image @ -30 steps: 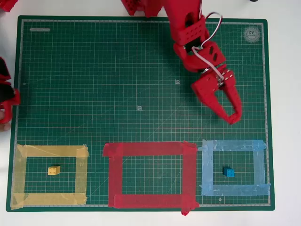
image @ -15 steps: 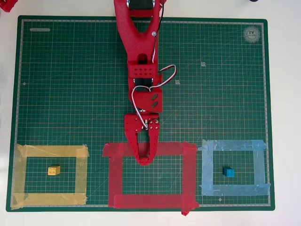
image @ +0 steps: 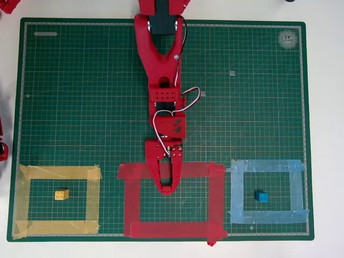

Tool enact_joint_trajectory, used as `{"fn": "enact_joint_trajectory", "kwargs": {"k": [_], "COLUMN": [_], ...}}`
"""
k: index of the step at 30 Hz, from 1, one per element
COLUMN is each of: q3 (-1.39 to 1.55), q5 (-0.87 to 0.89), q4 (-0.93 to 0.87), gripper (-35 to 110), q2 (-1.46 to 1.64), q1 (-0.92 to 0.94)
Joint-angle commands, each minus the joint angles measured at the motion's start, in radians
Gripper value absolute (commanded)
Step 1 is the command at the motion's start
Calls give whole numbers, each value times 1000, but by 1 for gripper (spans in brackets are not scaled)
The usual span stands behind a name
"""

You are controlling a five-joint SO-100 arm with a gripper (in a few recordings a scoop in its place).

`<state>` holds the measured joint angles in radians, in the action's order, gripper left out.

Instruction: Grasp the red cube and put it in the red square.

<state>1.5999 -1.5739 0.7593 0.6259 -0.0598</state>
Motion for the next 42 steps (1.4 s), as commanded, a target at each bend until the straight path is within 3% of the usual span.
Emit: {"fn": "enact_joint_trajectory", "kwargs": {"k": [1,42], "q3": [-87,-112], "q5": [-2,-8], "q4": [-64,-84], "gripper": [-1,-1], "q2": [25,21], "q1": [-46,-21]}}
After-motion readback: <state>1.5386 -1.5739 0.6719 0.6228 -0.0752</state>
